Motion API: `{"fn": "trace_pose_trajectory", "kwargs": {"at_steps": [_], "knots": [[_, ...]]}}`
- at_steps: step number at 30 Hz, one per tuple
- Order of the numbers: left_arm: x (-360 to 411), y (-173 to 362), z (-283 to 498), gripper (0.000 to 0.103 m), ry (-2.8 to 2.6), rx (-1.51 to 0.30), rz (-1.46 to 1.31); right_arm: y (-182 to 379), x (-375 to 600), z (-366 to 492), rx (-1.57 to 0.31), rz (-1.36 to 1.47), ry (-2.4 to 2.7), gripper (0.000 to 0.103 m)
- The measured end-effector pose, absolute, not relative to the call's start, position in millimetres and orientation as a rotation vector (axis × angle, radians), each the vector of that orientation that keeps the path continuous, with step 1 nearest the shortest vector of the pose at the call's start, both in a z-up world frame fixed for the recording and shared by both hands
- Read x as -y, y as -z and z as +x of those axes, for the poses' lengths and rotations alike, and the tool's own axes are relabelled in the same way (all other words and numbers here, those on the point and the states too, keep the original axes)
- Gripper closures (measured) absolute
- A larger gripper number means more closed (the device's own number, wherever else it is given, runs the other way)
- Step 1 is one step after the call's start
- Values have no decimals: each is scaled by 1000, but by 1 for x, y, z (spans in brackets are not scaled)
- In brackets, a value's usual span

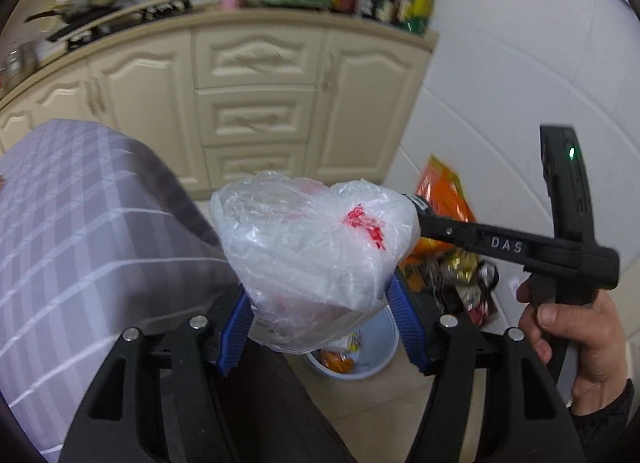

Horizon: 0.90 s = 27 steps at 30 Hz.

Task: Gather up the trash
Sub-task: 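Carry both bags over the blue bin and open both tools to drop them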

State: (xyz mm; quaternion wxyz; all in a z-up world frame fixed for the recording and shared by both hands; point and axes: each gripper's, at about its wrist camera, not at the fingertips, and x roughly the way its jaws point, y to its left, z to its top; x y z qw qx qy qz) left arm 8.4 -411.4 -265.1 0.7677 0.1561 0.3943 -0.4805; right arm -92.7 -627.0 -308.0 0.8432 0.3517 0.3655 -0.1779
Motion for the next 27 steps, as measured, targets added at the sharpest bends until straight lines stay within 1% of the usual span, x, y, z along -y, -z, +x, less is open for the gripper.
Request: {"fn": "trace_pose_trajectory", "kwargs": {"at_steps": [7, 9, 10, 11, 13, 14, 15, 16, 17, 18, 20, 24, 27], "knots": [[462, 343, 0, 40, 1098, -986, 486, 359, 656, -101, -835, 855, 428, 55], [477, 367, 0, 40, 1105, -1028, 514, 382, 666, -101, -879, 892, 471, 55], [488, 387, -1, 40, 1114, -1068, 556, 391, 671, -104, -889, 909, 483, 55], [496, 395, 1, 40, 1120, -1092, 572, 397, 674, -106, -890, 932, 495, 55], [507, 416, 1, 38, 1130, -1138, 614, 403, 677, -114, -877, 972, 524, 42], [510, 422, 1, 34, 1129, -1149, 634, 402, 677, -117, -863, 976, 530, 33], [513, 425, 1, 28, 1123, -1155, 648, 401, 677, -118, -860, 974, 532, 29], [513, 427, 2, 25, 1122, -1151, 648, 400, 677, -119, -855, 971, 538, 27], [514, 425, 4, 18, 1124, -1144, 644, 398, 677, -119, -850, 972, 538, 23], [512, 422, 4, 14, 1117, -1129, 640, 397, 677, -119, -845, 973, 540, 20], [512, 419, 6, 14, 1104, -1114, 641, 391, 676, -119, -826, 974, 540, 16], [508, 401, 8, 14, 1100, -1085, 616, 378, 671, -116, -805, 963, 528, 12], [496, 377, 10, 14, 1102, -1042, 576, 371, 668, -111, -797, 951, 520, 11]]}}
